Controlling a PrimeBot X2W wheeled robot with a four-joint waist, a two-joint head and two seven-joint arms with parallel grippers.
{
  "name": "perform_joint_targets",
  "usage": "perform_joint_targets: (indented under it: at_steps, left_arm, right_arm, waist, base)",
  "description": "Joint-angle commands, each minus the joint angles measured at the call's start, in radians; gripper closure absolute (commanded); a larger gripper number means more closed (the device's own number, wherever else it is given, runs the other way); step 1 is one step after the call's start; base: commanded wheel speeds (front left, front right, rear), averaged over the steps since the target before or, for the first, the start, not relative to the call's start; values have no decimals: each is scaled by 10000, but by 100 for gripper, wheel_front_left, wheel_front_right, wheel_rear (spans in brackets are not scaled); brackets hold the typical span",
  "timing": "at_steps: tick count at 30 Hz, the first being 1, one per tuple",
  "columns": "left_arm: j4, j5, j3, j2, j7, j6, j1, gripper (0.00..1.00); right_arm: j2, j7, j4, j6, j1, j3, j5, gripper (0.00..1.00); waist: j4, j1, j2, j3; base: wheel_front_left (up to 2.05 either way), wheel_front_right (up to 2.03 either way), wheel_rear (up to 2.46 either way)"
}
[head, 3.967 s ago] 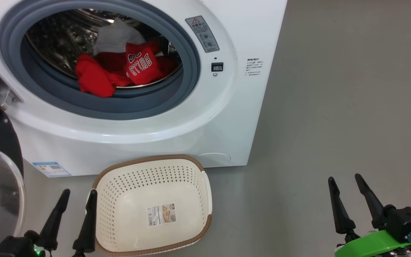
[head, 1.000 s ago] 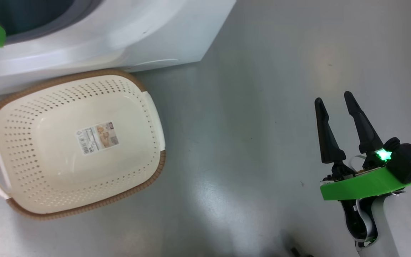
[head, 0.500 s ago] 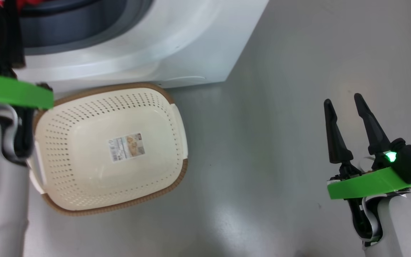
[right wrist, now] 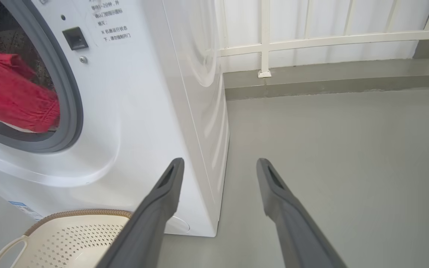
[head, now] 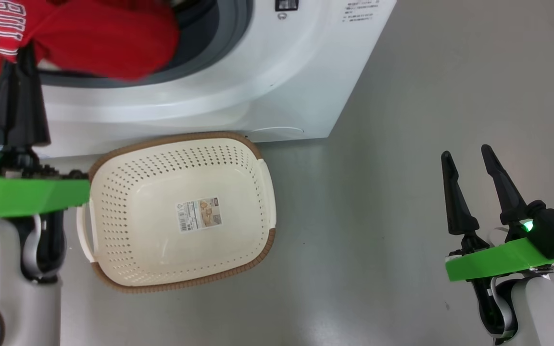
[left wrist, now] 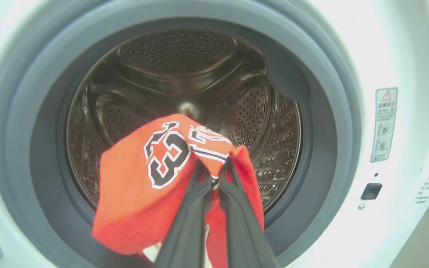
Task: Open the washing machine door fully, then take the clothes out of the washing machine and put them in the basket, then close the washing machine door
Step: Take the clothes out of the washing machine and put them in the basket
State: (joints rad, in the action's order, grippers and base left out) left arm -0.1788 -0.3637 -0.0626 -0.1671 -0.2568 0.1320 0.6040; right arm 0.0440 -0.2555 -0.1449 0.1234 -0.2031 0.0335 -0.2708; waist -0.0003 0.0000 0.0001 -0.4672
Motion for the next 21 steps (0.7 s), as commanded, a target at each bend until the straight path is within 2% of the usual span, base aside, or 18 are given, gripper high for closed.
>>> perform_joint_targets:
  at_steps: [1, 8, 12, 21]
  left_arm:
    - [368, 80, -353, -333, -49, -14, -163, 100]
    - [2236, 163, -788, -79, -49, -14, -1005, 100]
    - [2659, 204, -669, 60, -49, -14, -1549, 100]
    - [1279, 151, -375, 228, -49, -14, -2443, 100]
  right_arm:
    - [62, -63, 187, 73, 173, -187, 133, 0]
    - [62, -63, 158, 73, 231, -247, 91, 0]
    - [62, -63, 153, 73, 285, -266, 97, 0]
    - [62, -63, 208, 73, 307, -385, 78, 0]
  waist:
    - [67, 0, -1, 76]
    - [57, 0, -1, 197]
    - [21, 0, -1, 251]
    - [-99, 0, -1, 68]
  base:
    - [0, 0, 0]
    - [0, 0, 0]
    - [0, 0, 0]
    - [0, 0, 0]
